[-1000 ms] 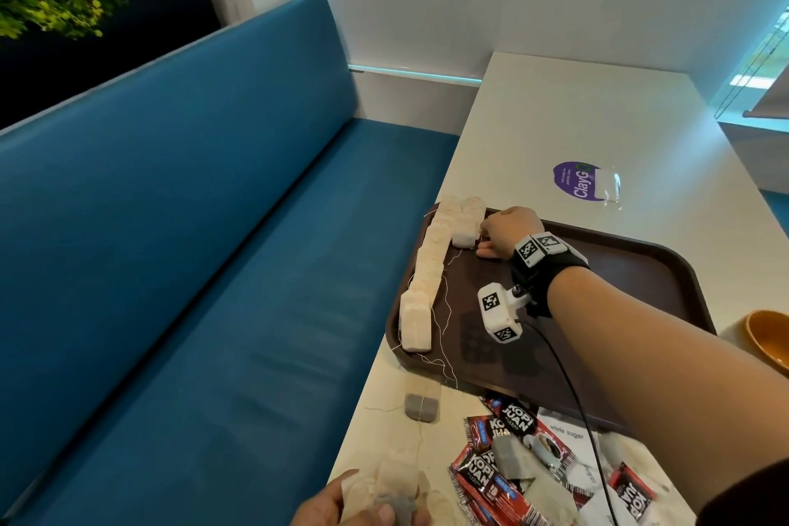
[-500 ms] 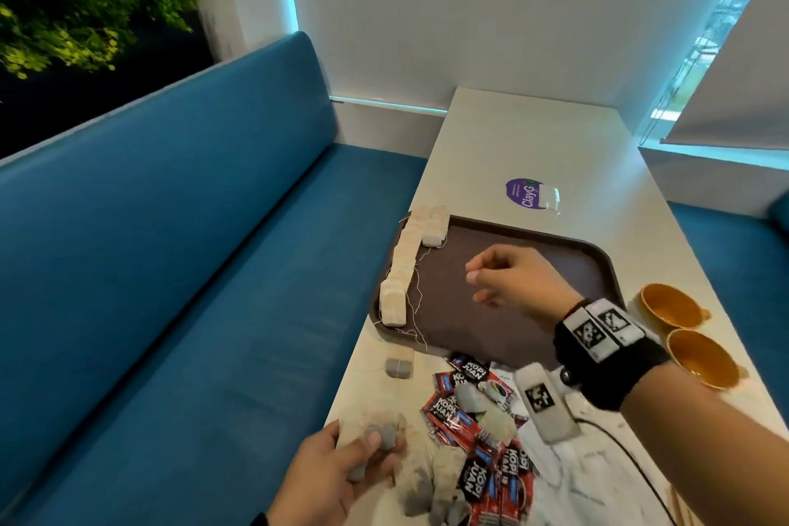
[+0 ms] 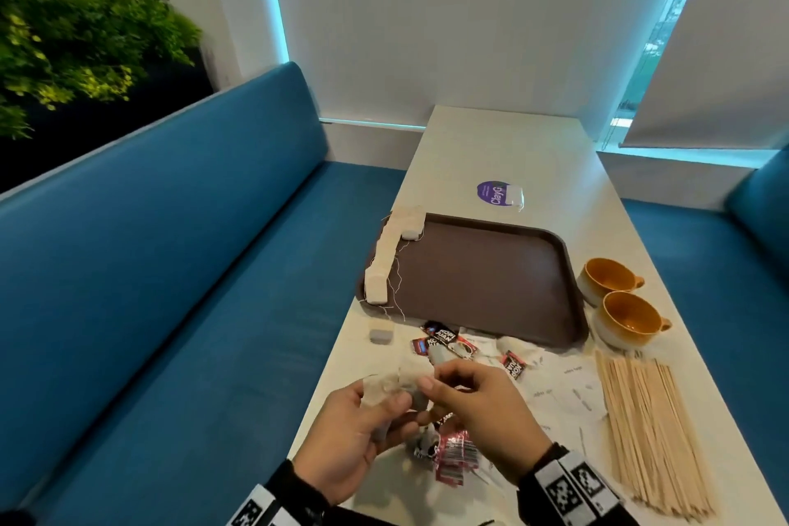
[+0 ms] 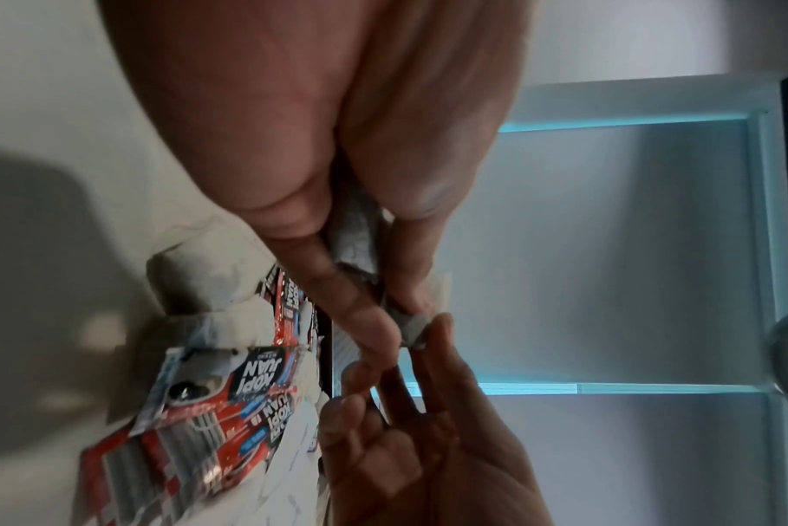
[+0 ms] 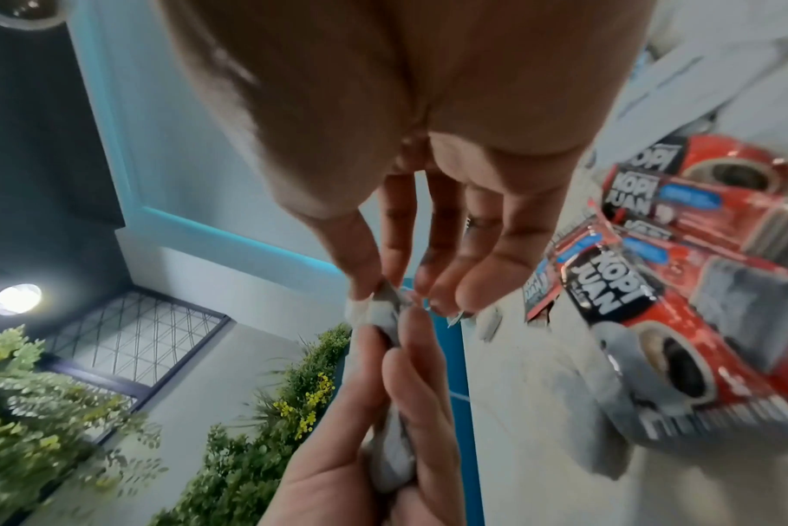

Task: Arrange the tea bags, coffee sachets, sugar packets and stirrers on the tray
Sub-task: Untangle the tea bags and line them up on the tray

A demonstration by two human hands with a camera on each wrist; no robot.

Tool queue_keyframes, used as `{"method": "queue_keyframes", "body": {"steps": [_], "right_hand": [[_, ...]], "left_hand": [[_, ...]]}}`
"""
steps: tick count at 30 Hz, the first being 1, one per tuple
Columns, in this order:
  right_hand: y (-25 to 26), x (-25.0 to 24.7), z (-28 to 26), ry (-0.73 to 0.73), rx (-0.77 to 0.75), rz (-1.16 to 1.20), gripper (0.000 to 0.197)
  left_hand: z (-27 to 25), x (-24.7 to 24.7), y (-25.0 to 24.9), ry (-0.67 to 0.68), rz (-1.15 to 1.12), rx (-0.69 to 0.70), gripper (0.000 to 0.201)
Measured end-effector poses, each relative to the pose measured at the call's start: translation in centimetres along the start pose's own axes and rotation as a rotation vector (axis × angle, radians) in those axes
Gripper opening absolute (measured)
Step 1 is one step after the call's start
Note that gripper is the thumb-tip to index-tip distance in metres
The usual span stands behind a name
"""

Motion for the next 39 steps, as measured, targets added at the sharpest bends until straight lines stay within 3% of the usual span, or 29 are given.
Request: {"method": "queue_keyframes", "body": {"steps": [6, 10, 14, 18, 24, 29, 35, 39], "right_hand": [[0.1, -2.4, -1.3, -0.158, -0.062, 0.148, 0.01], [0.0, -3.3, -1.4, -0.194, -0.052, 0.25, 0.013], [0.1, -2.5, -1.7, -0.049, 0.0, 0.314, 0.012], [-0.2, -1.1, -2.0, 0.094, 0.015, 0.278, 0.01], [-0.7, -0.6, -1.5, 0.065, -0.016, 0.17, 0.01], [-1.0, -0.7, -1.5, 0.017, -0.022, 0.139, 0.01], [-1.1, -0.9, -1.5, -0.061, -0.019, 0.173, 0.012], [-1.3, -1.6, -1.0, -0.125, -0.043, 0.177, 0.022]], "left_hand": [[-0.1, 0.2, 0.6, -0.032, -0.117, -0.047, 0.029], [-0.3, -0.2, 0.1, -0.033, -0.245, -0.104, 0.043], [0.0, -0.4, 0.1, -0.07, -0.164, -0.04, 0.049], [-0.4, 0.2, 0.2, -0.034, -0.059, 0.03, 0.038], [-1.2, 1.1, -0.2, -0.006, 0.047, 0.072, 0.025], [-1.1, 1.3, -0.1, -0.042, 0.154, 0.086, 0.039], [-0.9, 1.4, -0.2, -0.021, 0.15, 0.098, 0.041], [-0.6, 1.4, -0.6, -0.038, 0.103, 0.098, 0.021]]}}
Point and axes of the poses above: each hand's wrist, its own z-axis towards the middle knuckle, its own x-axis out of the palm, y = z × x, the point moved 2 cm from there along z, towards the middle knuckle, and after that the axes turned 2 degrees about -x, right-handed, at the moved point
